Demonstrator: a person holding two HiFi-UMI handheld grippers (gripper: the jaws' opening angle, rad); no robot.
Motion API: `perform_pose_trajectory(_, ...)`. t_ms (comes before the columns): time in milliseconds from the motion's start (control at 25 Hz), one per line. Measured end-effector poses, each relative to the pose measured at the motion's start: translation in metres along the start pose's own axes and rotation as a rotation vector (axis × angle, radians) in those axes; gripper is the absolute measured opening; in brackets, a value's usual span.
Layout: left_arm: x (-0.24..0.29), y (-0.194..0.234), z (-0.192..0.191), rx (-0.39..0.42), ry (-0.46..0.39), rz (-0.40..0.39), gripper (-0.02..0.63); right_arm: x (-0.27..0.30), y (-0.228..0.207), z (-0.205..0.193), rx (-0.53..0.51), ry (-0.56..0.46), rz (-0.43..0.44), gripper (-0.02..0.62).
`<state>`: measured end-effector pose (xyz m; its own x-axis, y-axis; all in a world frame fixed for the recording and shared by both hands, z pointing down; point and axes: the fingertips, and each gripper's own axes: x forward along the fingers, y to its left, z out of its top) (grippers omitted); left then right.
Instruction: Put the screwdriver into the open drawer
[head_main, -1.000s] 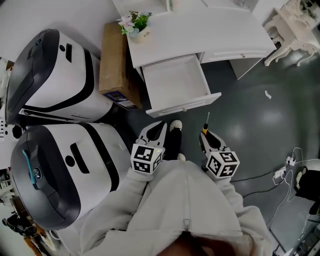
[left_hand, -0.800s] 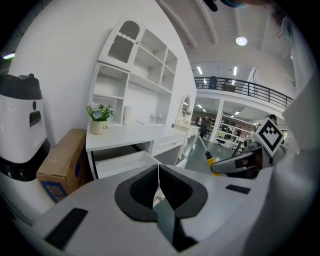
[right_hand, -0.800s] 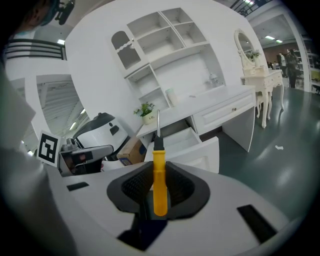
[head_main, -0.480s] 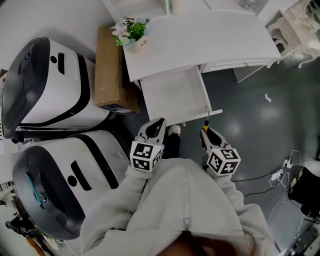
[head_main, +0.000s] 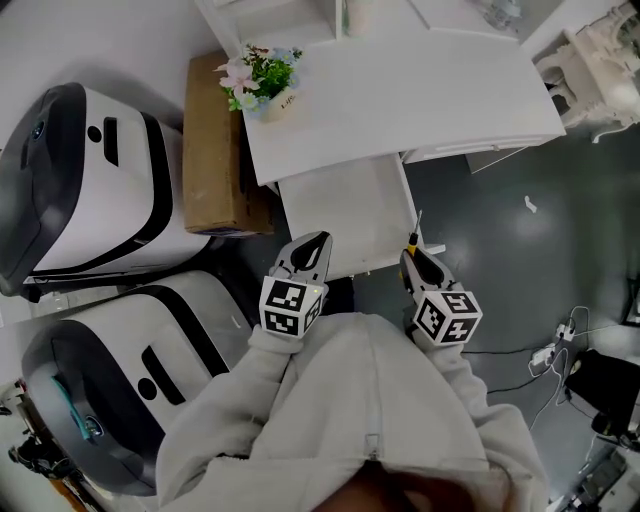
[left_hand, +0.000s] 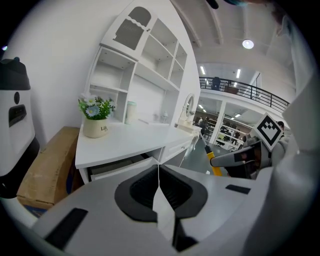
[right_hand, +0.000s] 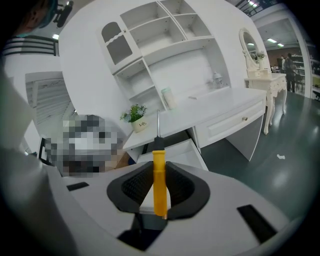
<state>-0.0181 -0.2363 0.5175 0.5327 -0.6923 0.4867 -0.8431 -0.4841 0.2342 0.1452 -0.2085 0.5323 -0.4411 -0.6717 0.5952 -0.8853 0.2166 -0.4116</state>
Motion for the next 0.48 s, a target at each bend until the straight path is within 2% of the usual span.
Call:
perform_pose_trajectory(280, 0.021, 0.018, 0.002, -0.015, 0.010, -0.020, 0.020, 0.029, -0.014, 0.041, -0.065, -0.020, -0.043, 0.091)
perform_pose_trajectory(480, 0.035, 0.016, -0.006, 0.003, 0.038, -0.053, 0.021, 0.061, -0.027, 0.054, -0.166, 0.069, -0.047, 0.091)
